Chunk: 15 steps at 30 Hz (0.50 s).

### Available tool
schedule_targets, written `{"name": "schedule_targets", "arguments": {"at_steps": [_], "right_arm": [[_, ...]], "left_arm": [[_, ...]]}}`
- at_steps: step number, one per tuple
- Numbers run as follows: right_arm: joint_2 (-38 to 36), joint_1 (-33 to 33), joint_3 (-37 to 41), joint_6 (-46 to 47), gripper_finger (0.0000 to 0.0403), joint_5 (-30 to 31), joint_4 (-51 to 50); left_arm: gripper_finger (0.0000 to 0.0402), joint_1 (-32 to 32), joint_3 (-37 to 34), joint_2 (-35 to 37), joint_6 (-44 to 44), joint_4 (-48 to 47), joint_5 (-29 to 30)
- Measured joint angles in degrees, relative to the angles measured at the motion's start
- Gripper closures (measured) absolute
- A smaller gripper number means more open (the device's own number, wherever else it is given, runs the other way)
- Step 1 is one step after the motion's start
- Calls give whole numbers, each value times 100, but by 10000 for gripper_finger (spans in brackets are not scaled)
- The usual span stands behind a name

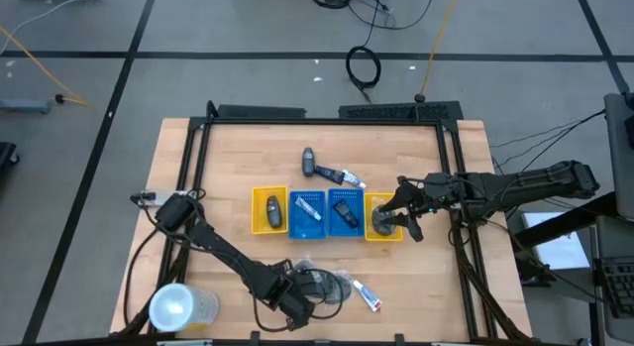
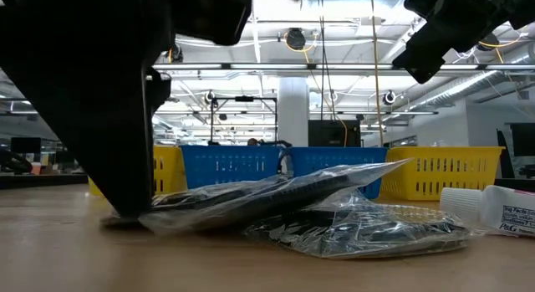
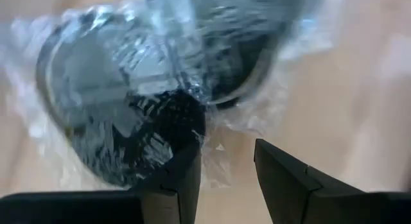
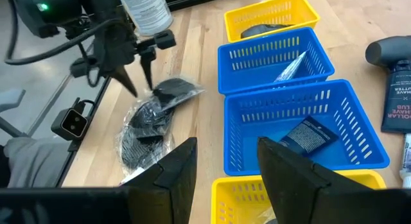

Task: Pick & Place Travel size toiletries
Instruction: Put the black hairbrush into the right yellow basket

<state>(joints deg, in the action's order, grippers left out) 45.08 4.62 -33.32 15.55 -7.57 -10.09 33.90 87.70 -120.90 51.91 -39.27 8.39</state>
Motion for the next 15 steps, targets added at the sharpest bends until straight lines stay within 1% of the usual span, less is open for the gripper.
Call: {"name": "schedule_targets", "arguments": {"at_steps": [6,9,15], "right_arm": [[0,0,0,0,248,-1,3],[0,0,0,2,248,-1,3],[0,0,0,2,248,-1,1]], "left_arm": [[254,3,0,0,147,-594,123],[254,9,0,0,261,-895,339],[254,16,0,0,217,-909,491]]}}
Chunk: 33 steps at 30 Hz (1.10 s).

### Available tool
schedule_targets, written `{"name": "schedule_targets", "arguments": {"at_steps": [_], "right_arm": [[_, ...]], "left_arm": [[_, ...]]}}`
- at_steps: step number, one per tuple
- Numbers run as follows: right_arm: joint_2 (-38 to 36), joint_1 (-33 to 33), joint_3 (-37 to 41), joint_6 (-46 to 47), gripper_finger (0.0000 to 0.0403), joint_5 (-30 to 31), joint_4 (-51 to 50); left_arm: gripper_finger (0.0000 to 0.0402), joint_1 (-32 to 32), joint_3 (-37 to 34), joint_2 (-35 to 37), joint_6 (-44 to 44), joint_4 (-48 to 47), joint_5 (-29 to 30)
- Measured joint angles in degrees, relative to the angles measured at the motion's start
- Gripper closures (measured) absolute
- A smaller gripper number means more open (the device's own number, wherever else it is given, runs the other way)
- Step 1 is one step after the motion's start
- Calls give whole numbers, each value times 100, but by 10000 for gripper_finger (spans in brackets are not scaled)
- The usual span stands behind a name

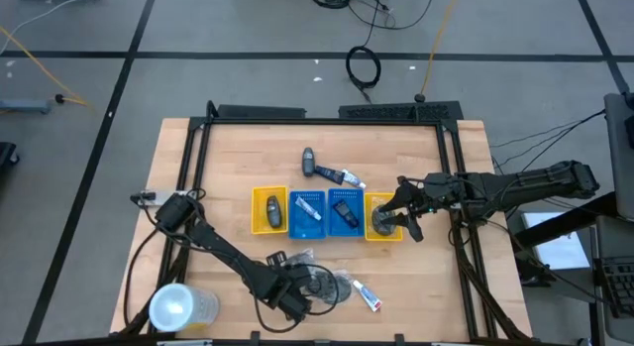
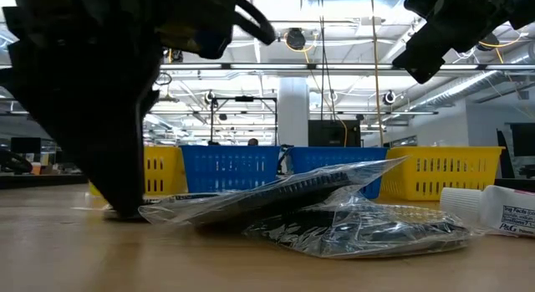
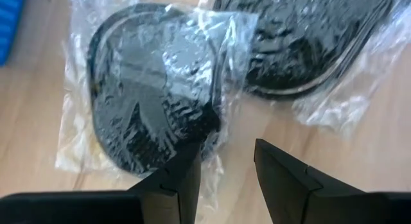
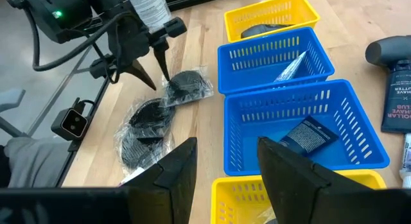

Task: Pick & Place Travel size toiletries
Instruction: Put the black hairbrush into the right yellow basket

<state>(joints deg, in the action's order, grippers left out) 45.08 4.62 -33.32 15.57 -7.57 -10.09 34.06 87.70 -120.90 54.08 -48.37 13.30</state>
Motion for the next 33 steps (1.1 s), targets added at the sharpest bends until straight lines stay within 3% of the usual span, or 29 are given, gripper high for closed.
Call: {"name": "schedule_targets", "arguments": {"at_steps": [11,23,29,33], "right_arm": [[0,0,0,0,248,11,2],[0,0,0,0,248,24,2],[1,0,0,0,248,22,2],[0,0,0,0,248,22,7]], "left_arm": [[254,-34,2,70,-233,-150,291],[254,-197,2,87,-1107,-66,487],[254,-321,0,-81,-1252,293,-126],[254,-331,-1,-148,-1461,372,-189]]}}
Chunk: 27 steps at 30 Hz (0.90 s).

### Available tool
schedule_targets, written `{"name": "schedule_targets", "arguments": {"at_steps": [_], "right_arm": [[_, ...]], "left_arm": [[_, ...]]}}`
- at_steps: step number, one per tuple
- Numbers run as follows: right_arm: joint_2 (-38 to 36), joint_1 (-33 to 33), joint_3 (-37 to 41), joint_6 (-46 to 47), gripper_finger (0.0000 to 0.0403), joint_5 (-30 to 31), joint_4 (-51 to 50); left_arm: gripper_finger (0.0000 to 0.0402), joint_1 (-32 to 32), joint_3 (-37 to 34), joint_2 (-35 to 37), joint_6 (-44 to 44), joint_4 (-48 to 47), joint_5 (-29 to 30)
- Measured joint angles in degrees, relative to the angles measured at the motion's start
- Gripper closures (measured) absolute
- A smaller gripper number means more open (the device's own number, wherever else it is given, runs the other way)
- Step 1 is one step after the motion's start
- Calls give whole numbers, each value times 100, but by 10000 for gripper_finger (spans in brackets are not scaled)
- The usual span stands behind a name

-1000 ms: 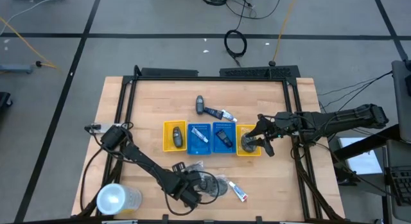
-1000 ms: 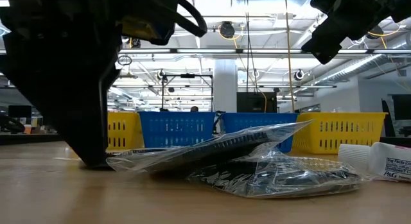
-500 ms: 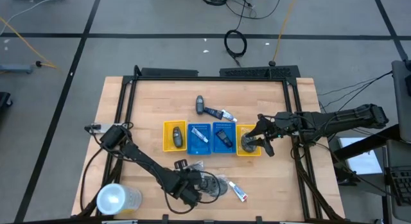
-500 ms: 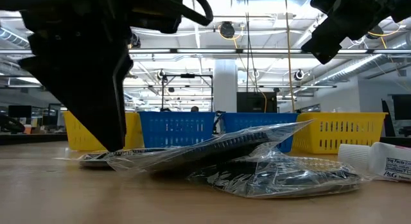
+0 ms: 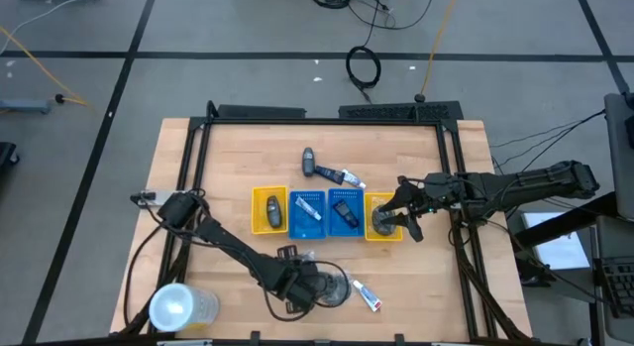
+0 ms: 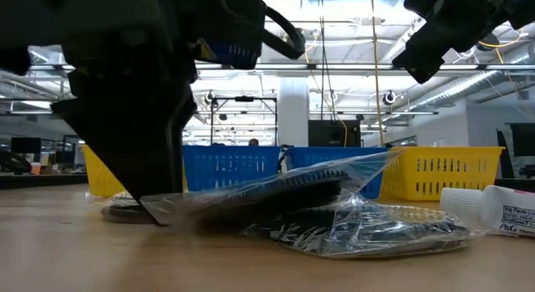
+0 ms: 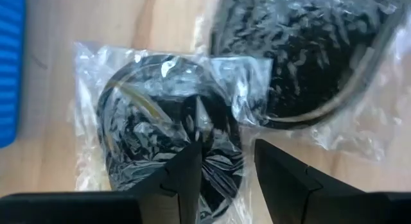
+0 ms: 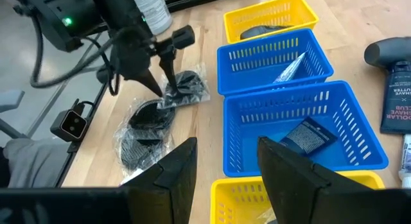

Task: Pick & Place Travel size toiletries
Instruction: Put the black hairbrush into the right yellow basket

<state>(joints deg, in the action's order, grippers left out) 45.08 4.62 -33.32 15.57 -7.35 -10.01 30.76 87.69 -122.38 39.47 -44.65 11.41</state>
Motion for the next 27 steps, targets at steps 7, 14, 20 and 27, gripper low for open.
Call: {"name": "schedule_targets", "arguments": {"at_steps": [7,14,20,27], "right_arm": [[2,0,0,0,248,0,-15],[2,-2,1,0,248,1,-23],[2,-2,2,0,248,2,-11],[2,-1,0,-22,248,0,-8]], "left_arm": [[287,-70,-160,12,222,-116,-139],[389,-76,-54,65,263,-249,-230],[401,0,196,274,286,-687,-30],[402,74,700,462,107,-1125,728]]}}
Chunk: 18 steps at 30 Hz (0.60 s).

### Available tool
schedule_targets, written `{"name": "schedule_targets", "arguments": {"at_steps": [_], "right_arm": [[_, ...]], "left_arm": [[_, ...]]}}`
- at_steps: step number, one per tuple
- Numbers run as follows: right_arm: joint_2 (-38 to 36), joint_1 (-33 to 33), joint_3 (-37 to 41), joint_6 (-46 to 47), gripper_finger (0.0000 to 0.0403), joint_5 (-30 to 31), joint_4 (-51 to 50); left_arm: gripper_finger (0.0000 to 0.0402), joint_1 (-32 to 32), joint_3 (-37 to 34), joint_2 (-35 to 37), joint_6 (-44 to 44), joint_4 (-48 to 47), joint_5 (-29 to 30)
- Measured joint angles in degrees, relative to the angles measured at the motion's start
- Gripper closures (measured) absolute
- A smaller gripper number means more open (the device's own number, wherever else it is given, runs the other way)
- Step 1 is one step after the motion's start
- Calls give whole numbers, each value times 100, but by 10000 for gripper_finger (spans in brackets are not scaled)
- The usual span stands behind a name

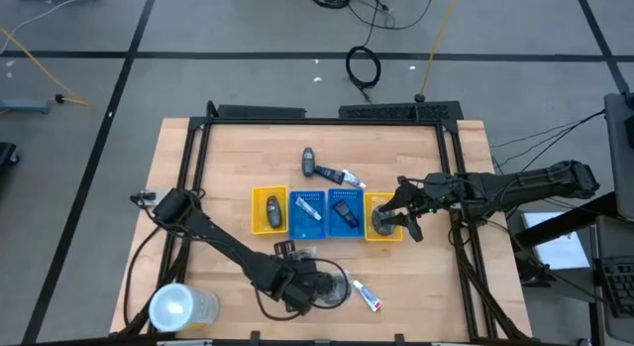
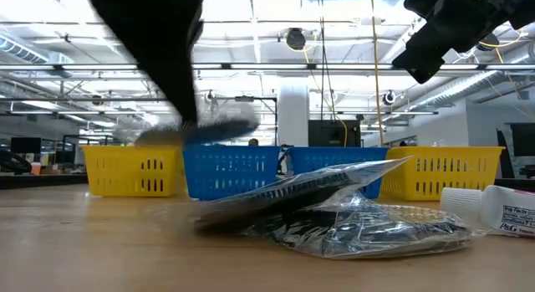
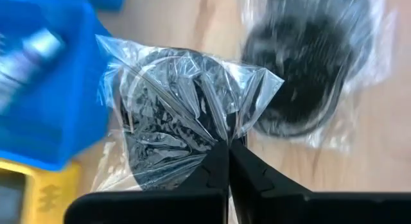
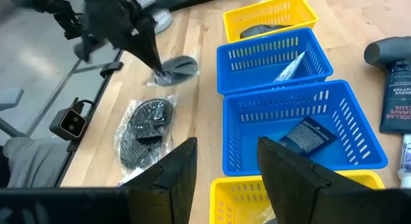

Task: Pick & Place Travel size toiletries
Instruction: Put the black hairbrush into the right yellow basket

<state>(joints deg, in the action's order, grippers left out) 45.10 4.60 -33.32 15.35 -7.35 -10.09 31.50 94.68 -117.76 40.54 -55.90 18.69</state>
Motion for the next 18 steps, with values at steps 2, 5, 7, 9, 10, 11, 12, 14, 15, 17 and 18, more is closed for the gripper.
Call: {"name": "schedule_targets", "arguments": {"at_steps": [2,5,7,9,10,11,12,14,15,17,18], "right_arm": [[0,0,0,0,248,2,5],[0,1,2,58,248,1,48],[0,0,0,145,248,-1,139],[0,2,1,211,248,-21,274],[0,2,2,262,248,-24,340],[0,0,1,333,248,-26,417],[0,0,0,412,248,-22,528],[0,2,2,580,248,-22,812],[0,0,0,649,248,-22,978],[0,2,0,732,248,-22,1334],[0,1,2,762,248,-22,1511]], "left_arm": [[402,9,199,40,-171,-23,266],[402,55,550,43,-613,-109,812],[402,58,729,40,-1049,-42,1250],[402,44,888,40,-1518,7,1760],[402,28,951,40,-1728,-3,2011],[402,4,1004,40,-1959,-5,2275],[402,-24,1048,40,-2187,13,2507],[402,-104,1068,47,-2634,75,2923],[402,-154,1068,47,-2809,76,3069],[402,-276,1066,47,-3143,120,3293],[402,-349,1068,47,-3294,173,3387]]}}
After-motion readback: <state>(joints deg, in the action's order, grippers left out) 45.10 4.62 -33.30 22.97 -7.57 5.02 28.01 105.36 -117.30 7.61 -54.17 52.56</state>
